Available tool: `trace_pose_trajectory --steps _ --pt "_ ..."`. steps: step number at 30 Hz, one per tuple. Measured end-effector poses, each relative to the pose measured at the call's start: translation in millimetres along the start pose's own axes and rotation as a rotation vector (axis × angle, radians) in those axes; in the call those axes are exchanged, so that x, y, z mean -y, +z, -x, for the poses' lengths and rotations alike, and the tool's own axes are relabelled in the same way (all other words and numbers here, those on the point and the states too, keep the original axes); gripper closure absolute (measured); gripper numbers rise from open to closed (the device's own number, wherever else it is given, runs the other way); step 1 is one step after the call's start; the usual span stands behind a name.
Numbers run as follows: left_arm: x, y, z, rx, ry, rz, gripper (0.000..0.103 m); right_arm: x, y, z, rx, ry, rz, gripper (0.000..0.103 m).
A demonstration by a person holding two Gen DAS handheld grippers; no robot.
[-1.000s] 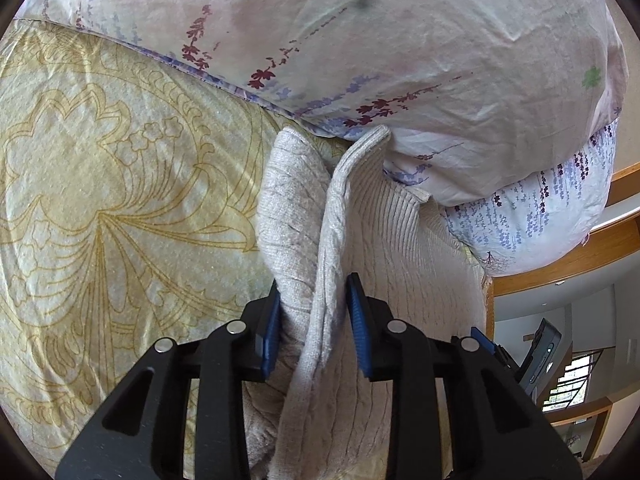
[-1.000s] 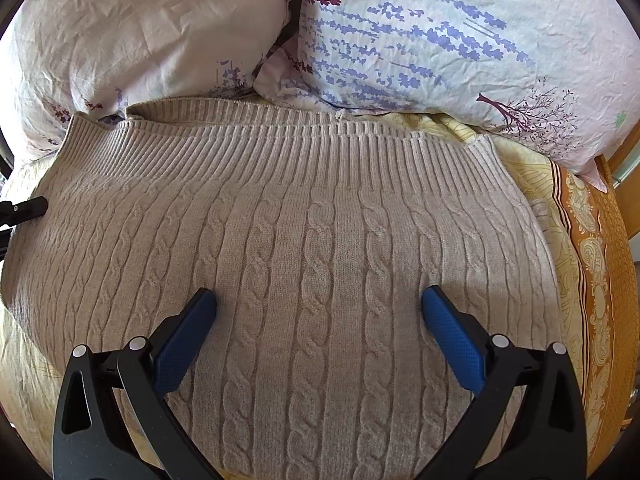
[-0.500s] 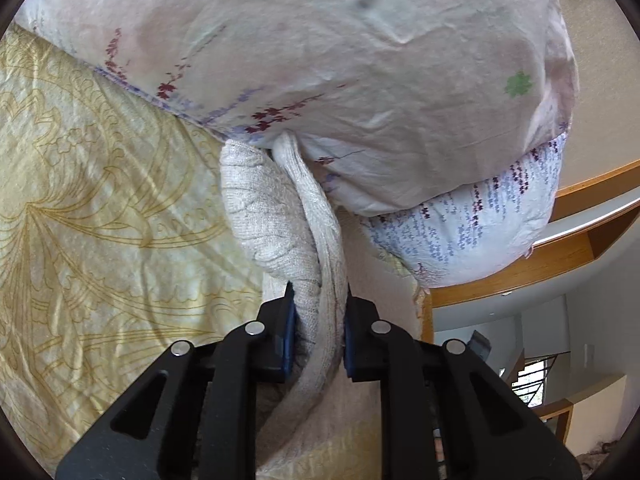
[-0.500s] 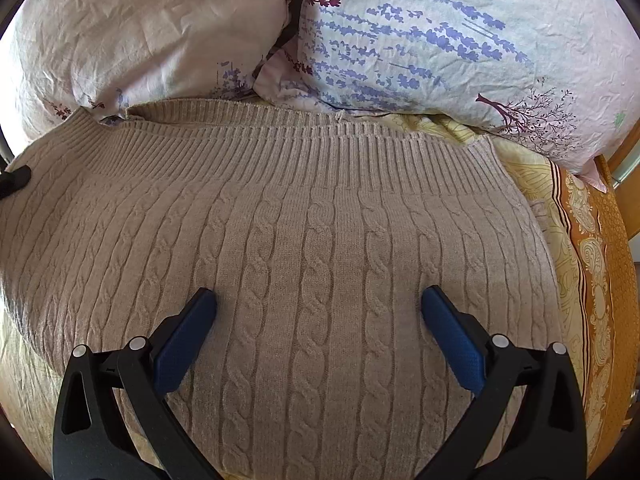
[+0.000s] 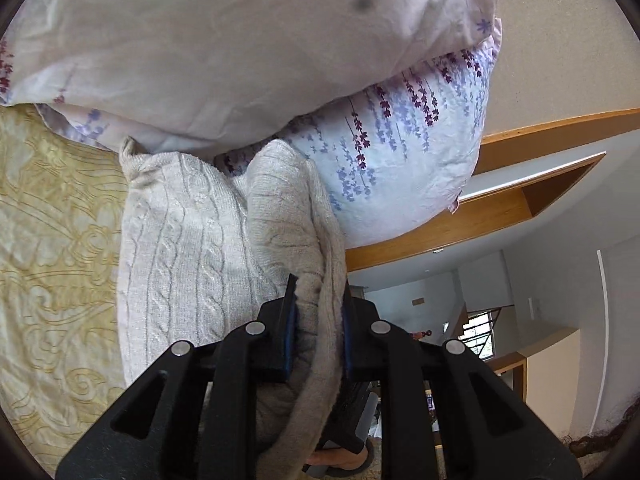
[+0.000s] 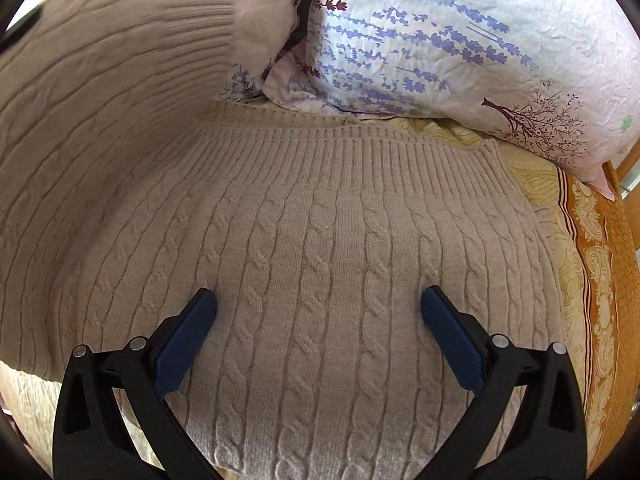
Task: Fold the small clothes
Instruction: 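Lift the strip end with the left gripper, fold it over, open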
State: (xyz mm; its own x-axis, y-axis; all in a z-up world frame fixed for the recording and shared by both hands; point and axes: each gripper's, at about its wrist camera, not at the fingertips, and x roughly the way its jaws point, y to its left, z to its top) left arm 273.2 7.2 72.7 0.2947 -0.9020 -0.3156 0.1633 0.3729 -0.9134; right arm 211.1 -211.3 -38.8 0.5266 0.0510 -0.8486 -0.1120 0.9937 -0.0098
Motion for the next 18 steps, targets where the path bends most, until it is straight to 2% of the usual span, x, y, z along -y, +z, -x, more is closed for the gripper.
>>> trace_pose_trajectory --steps 7,11,13,18 --pt "4 5 -7 0.014 -0.042 0.035 0.086 7 -5 5 0.027 0.034 0.022 0.001" --pt "13 9 -23 0.003 -0.074 0.035 0.086 15 -16 19 0.015 0.103 0.017 0.001" --pt "19 8 -38 -0.021 -0.087 0.025 0.086 33 -22 31 0.026 0.120 -0.043 0.001" --pt "23 0 -81 -0.096 -0.093 0.039 0.086 105 -45 53 0.070 0.240 -0.318 0.001"
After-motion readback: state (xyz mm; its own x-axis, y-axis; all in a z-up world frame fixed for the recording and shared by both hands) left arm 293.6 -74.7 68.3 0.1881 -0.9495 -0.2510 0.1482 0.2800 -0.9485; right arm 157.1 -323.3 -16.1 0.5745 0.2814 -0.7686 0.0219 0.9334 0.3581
